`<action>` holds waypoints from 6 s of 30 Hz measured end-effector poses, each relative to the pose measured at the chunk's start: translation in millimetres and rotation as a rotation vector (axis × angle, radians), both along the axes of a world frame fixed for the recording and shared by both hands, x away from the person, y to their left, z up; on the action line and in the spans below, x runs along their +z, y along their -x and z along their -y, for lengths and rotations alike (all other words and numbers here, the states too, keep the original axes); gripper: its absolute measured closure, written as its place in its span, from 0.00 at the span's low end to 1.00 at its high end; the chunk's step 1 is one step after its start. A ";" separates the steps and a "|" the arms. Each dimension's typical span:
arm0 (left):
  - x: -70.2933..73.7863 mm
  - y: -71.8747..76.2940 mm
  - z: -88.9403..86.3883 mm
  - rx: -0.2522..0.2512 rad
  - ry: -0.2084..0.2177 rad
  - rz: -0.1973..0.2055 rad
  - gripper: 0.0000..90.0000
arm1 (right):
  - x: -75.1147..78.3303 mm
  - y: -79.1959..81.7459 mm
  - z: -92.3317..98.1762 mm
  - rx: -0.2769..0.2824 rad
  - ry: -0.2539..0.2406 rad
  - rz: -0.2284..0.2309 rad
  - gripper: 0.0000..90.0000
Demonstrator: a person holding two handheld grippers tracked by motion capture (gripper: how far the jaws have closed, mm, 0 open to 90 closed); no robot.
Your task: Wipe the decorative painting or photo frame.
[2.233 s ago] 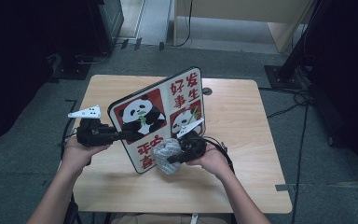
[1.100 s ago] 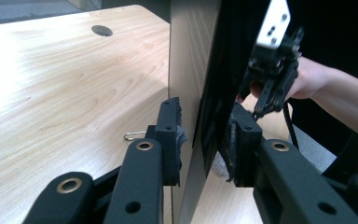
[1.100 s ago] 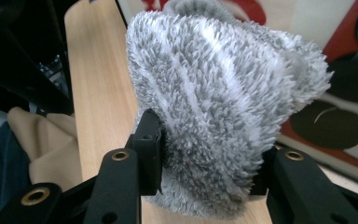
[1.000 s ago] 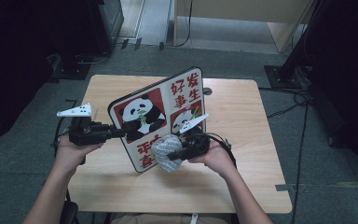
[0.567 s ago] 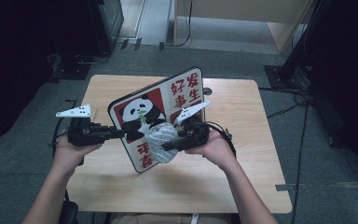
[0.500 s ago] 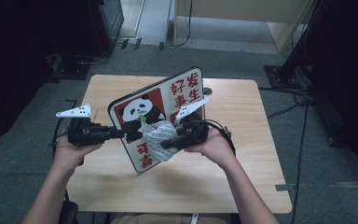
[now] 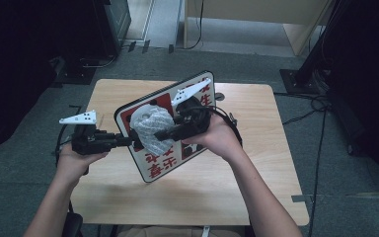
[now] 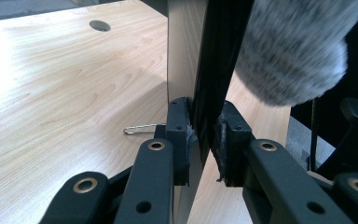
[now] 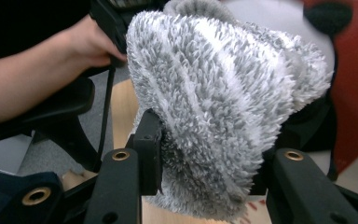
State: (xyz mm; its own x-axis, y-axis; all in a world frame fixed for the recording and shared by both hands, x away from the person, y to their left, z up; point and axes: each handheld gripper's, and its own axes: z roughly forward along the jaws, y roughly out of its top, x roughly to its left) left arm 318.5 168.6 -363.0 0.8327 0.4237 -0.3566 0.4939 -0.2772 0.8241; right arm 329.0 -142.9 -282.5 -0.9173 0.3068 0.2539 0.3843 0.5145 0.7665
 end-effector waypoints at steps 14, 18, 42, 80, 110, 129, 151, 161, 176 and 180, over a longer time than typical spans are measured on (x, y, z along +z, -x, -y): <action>-0.2 -0.7 -0.5 -0.006 0.003 -0.002 0.86 | 33.3 -5.9 -21.4 0.009 -0.026 0.041 0.66; -0.2 -0.8 -0.6 -0.006 0.003 -0.002 0.86 | 28.8 -10.4 -23.8 0.000 -0.012 0.032 0.66; -0.1 -0.9 -0.8 -0.007 0.004 -0.004 0.86 | -0.5 -9.6 -23.7 0.020 0.014 0.009 0.66; 0.1 -1.0 -0.9 -0.008 0.001 -0.002 0.86 | -53.6 -1.4 -16.6 0.025 0.034 -0.053 0.66; 0.1 -0.9 -0.9 -0.005 0.002 -0.002 0.86 | -96.6 6.3 -11.7 0.026 0.048 -0.097 0.66; 0.0 -0.8 -1.0 -0.006 0.001 -0.003 0.86 | -121.4 10.3 -9.2 0.029 0.044 -0.132 0.66; -0.1 -0.5 -0.6 -0.008 0.002 -0.003 0.86 | -157.3 18.7 -5.1 0.038 0.090 -0.149 0.66; -0.1 -0.8 -0.8 -0.007 0.002 -0.004 0.85 | -172.2 20.9 -3.7 0.042 0.106 -0.163 0.66; -0.1 -1.3 -1.1 -0.006 0.006 -0.007 0.85 | -184.8 23.6 -2.8 0.044 0.136 -0.173 0.66; -0.1 -1.7 -0.9 -0.009 0.009 -0.003 0.84 | -183.0 23.5 -1.1 0.045 0.126 -0.182 0.66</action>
State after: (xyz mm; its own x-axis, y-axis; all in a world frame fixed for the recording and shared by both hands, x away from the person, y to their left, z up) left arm 320.2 169.5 -363.2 0.8353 0.4130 -0.3629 0.4942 -0.2747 0.8248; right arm 305.4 -141.8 -465.4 -0.8731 0.3069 0.3789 0.4854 0.6217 0.6147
